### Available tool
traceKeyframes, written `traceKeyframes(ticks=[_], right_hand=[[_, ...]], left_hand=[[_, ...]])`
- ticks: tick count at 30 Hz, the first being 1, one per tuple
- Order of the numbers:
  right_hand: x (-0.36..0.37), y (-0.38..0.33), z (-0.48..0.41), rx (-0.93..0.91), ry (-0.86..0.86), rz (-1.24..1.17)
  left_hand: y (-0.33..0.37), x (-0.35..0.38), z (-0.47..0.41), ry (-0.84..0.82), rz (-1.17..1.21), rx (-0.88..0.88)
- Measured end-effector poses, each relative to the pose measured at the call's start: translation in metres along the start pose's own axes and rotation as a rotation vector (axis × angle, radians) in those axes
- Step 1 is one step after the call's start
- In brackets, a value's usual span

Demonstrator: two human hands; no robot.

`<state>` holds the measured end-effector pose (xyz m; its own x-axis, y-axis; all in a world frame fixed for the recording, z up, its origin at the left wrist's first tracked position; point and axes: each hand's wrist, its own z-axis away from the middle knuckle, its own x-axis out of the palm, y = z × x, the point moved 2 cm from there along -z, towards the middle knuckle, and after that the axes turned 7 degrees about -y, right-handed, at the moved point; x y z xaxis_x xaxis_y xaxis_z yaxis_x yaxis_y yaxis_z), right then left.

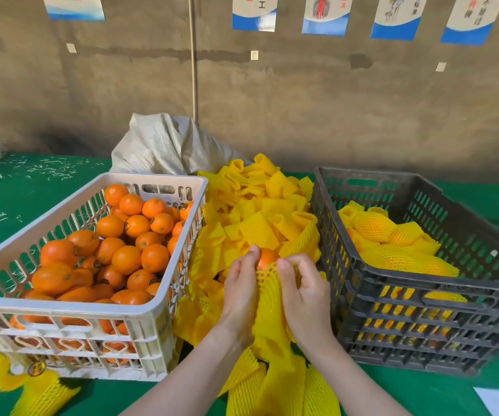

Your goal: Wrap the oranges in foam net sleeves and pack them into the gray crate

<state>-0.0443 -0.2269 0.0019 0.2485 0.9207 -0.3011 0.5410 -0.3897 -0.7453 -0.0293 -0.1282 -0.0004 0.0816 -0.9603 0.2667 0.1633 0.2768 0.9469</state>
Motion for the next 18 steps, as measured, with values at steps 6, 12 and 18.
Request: traceKeyframes(ticks=[6,12,18], right_hand=[[-0.010,0.009,-0.023,0.000,-0.081,0.065],[-0.009,0.013,-0.017,0.321,-0.155,-0.247],[-0.006,0.013,-0.012,0.452,0.011,-0.462]], left_hand=[[-0.010,-0.003,0.008,-0.205,0.076,-0.222],[-0.008,-0.017,0.017,-0.540,-0.001,-0.214],[-0.014,-0.017,0.020,-0.225,-0.328,0.078]])
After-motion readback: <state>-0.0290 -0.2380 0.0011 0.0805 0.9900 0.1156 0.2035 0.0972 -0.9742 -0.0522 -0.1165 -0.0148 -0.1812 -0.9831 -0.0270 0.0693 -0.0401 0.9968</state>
